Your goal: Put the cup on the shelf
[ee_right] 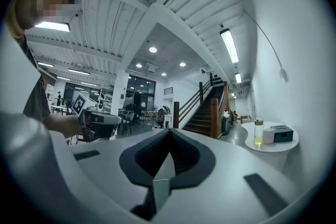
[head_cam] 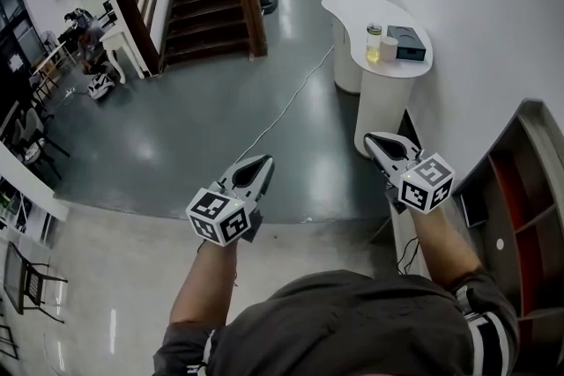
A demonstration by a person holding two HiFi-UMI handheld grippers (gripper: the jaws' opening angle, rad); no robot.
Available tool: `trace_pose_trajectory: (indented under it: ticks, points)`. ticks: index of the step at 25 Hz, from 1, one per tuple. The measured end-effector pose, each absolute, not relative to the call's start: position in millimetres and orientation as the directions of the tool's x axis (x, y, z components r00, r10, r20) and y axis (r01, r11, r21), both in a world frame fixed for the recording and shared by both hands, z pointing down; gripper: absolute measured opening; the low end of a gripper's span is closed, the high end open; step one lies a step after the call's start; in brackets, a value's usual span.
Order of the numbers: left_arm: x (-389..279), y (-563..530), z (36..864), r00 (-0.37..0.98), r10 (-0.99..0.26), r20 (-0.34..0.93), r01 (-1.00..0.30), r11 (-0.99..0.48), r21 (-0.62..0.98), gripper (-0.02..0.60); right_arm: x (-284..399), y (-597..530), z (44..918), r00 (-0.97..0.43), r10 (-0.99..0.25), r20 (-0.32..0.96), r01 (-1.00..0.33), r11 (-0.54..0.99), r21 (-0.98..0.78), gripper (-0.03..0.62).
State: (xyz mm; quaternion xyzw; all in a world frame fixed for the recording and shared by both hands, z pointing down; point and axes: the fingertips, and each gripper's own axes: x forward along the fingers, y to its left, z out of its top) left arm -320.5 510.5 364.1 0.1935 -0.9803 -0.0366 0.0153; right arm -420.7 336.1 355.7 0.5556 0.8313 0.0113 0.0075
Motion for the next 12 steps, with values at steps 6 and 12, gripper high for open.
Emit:
trace_pose_trajectory:
  ticks: [6, 12]
  points:
    - [-331.1, 496.1, 364.8, -0.911, -0.411, 0.022, -0.408, 0.910, 0.075, 0.006, -423.9, 323.4, 357.4, -0.404, 0.915, 0.011, 0.914, 0.403, 0.042, -0.009]
    - [-338.4, 483.6, 364.6, -0.902, -0.432, 0.026, -0.429, 0.900, 0.073, 0.006, -425.5, 315.1, 358.2, -0.413, 0.910, 0.020, 0.909, 0.411, 0.074, -0.011]
